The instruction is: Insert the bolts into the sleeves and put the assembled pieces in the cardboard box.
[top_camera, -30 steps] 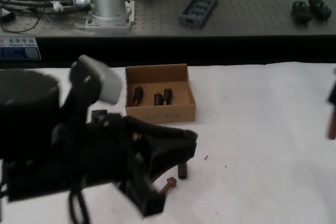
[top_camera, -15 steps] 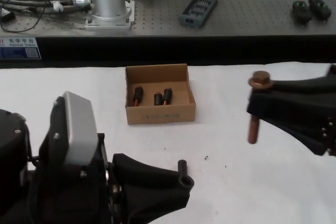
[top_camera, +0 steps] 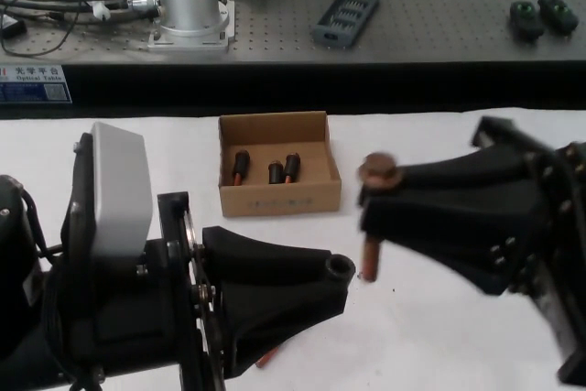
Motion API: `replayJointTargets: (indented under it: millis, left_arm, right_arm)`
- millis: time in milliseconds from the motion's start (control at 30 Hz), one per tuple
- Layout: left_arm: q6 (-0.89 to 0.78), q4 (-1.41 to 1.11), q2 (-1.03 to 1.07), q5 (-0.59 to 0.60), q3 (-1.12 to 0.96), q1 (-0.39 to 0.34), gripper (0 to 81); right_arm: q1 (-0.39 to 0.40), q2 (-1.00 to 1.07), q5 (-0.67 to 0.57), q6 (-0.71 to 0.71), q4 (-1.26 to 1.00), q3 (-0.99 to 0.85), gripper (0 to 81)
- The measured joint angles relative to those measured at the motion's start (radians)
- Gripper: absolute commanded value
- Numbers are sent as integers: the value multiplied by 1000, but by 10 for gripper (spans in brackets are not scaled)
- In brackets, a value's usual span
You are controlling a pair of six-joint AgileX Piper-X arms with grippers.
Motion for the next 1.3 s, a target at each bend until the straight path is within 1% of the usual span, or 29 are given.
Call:
replayJointTargets:
  millis: [133,300,700,867,1300]
  left_arm:
    - [-23,-6,0,0,0,0,6]
    - [-23,-6,0,0,0,0,6]
    - [-23,-6,0,0,0,0,6]
    - [-23,-6,1,0,0,0,6]
    - [-23,-6,2,0,0,0,6]
  right_arm:
    - [22,36,0,0,-36,0,37]
    - [22,38,0,0,-58,0,37]
    - [22,60,54,0,-85,-14,37]
    - [22,90,54,0,-84,-14,37]
    - [22,90,39,0,-84,-14,37]
